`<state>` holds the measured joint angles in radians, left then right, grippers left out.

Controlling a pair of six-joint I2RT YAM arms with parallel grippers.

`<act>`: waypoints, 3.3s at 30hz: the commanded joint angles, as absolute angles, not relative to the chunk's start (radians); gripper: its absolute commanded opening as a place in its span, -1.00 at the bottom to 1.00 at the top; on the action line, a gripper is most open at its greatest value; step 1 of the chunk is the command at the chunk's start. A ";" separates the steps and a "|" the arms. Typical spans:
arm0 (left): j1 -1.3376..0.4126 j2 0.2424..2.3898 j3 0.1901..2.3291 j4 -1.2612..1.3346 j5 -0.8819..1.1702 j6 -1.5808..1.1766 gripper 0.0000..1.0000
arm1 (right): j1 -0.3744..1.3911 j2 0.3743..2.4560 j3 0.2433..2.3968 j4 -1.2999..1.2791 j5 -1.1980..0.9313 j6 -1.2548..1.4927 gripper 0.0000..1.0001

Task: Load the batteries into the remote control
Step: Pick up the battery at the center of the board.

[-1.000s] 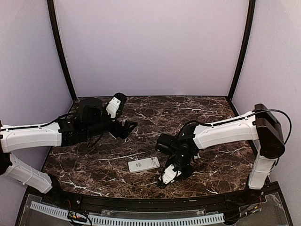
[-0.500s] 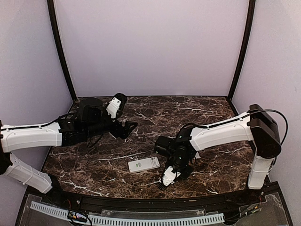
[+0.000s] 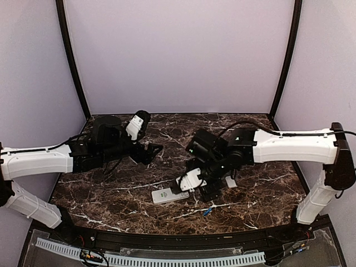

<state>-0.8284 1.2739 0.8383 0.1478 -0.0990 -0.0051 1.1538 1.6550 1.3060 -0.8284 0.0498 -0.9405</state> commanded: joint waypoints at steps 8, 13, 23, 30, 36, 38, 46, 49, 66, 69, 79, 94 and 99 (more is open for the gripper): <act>-0.824 1.154 0.834 -0.026 -0.306 -0.245 0.85 | 1.131 1.503 1.235 -0.625 0.290 0.718 0.97; -0.823 1.087 0.768 -0.051 -0.279 -0.314 0.83 | 1.113 1.234 0.884 -0.141 0.416 0.974 0.97; -0.826 0.922 0.678 -0.130 -0.231 -0.424 0.79 | 1.167 1.490 1.121 -0.935 0.292 1.488 0.26; -0.830 0.846 0.656 -0.188 -0.214 -0.392 0.79 | 1.276 1.894 1.423 -1.127 0.248 1.520 0.32; -0.836 0.841 0.645 -0.175 -0.194 -0.388 0.78 | 1.302 1.912 1.382 -1.106 0.214 1.609 0.24; -0.836 0.847 0.642 -0.164 -0.183 -0.388 0.79 | 1.304 1.891 1.338 -1.088 0.197 1.642 0.22; -0.836 0.883 0.642 -0.134 -0.138 -0.391 0.79 | 1.301 1.858 1.226 -0.942 0.155 1.682 0.05; -0.836 0.877 0.638 -0.128 -0.125 -0.393 0.78 | 1.296 1.859 1.218 -0.918 0.153 1.680 -0.02; -0.836 0.849 0.625 -0.113 -0.135 -0.382 0.79 | 1.283 1.879 1.191 -0.880 0.103 1.601 -0.52; -0.836 0.854 0.625 -0.111 -0.142 -0.380 0.79 | 1.284 1.875 1.170 -0.859 0.098 1.585 -0.76; -0.836 0.857 0.629 -0.116 -0.147 -0.367 0.79 | 1.232 1.787 1.103 -0.828 0.069 1.375 -1.00; -0.856 0.940 0.527 -0.022 -0.084 -0.478 0.79 | 1.039 1.825 1.428 -1.040 -0.367 0.699 -1.00; -0.864 0.977 0.506 0.042 -0.129 -0.359 0.78 | 0.964 1.967 1.625 -1.174 -0.391 0.582 -1.00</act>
<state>-0.8558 0.9569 0.5274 -0.0292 -0.0959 -0.4313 1.0122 1.8713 1.5208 -1.0363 -0.3332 0.7311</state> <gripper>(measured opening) 0.893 0.055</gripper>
